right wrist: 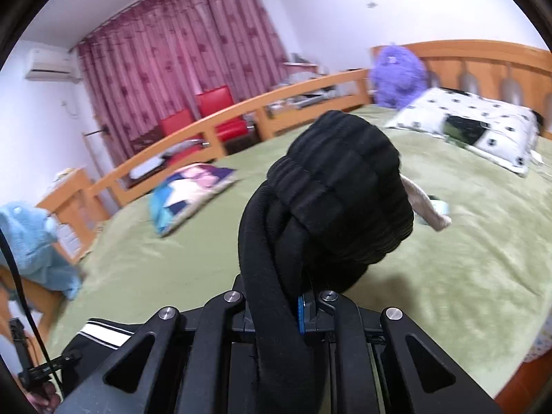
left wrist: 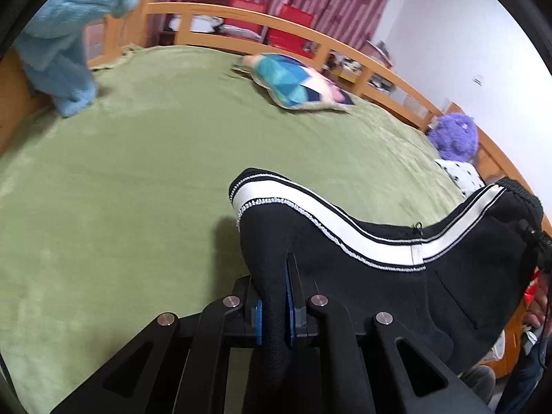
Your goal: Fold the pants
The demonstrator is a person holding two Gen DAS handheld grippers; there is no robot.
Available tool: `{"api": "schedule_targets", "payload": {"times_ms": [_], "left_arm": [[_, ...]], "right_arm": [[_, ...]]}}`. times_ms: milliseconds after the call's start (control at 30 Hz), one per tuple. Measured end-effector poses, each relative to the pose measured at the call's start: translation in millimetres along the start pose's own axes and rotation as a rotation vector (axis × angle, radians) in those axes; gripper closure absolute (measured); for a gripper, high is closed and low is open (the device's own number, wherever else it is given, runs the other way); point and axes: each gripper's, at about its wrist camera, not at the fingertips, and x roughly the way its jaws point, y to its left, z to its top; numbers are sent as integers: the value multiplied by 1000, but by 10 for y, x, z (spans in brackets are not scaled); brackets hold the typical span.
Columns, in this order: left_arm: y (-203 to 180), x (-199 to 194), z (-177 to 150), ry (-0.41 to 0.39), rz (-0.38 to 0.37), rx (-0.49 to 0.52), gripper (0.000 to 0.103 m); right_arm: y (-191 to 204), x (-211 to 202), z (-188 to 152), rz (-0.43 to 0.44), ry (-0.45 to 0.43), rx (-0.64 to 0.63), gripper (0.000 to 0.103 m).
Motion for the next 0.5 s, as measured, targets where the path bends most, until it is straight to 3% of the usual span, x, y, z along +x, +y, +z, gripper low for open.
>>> {"api": "schedule_targets", "payload": {"times_ms": [200, 300, 367, 500], "left_arm": [[731, -372, 91, -39, 163, -44, 93], [942, -380, 63, -13, 189, -74, 93], [961, -320, -8, 8, 200, -71, 91], [872, -118, -143, 56, 324, -34, 81]], "right_arm": [[733, 64, -125, 169, 43, -67, 89], [956, 97, -281, 251, 72, -102, 89], [978, 122, -390, 254, 85, -116, 89], [561, 310, -509, 166, 154, -62, 88]]}}
